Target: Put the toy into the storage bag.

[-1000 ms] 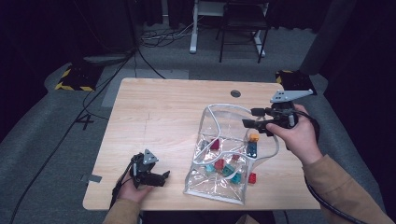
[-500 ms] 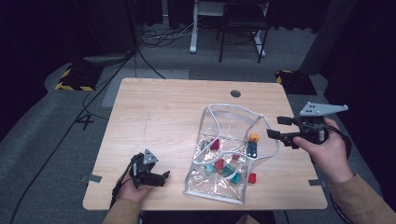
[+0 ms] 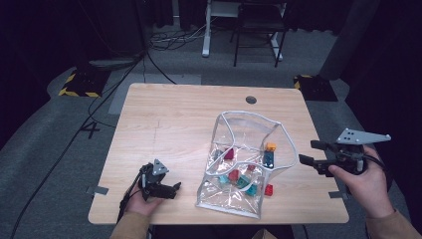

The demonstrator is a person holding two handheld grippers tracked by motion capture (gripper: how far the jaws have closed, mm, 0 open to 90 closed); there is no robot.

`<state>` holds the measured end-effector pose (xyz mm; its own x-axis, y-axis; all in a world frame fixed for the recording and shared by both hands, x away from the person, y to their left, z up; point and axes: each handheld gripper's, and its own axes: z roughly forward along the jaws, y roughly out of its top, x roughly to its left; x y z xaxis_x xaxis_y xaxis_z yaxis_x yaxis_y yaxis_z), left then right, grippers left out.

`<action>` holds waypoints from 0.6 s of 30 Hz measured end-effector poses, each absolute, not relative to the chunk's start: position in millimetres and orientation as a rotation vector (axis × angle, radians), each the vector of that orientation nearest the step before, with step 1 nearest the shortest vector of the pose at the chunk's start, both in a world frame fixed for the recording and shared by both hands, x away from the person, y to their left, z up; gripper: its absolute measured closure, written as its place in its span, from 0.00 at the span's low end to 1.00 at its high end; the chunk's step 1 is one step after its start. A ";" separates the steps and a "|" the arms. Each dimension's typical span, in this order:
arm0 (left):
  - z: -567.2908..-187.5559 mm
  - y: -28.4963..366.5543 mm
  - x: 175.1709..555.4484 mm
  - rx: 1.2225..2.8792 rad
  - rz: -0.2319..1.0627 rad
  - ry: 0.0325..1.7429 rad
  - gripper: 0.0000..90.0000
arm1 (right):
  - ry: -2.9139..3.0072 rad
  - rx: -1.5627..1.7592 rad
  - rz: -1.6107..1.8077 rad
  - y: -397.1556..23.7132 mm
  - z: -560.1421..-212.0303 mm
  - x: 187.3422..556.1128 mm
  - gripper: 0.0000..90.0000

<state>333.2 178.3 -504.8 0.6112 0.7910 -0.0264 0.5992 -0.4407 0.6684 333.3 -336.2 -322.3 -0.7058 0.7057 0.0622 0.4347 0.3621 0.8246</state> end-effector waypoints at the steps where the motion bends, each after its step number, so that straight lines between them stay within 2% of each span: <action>1: -504.8 178.4 333.2 2.190 0.384 1.089 0.06 | 2.328 1.011 1.267 -337.4 -325.7 331.6 0.31; 18: -504.8 178.3 333.1 2.190 0.385 1.089 0.06 | 2.443 1.009 1.206 -322.9 -406.9 318.0 0.31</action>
<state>333.1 178.3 -504.8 0.6112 0.7910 -0.0262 0.5991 -0.4408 0.6684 318.0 -322.9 -406.9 -0.7343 0.6731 0.0874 0.4789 0.4225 0.7695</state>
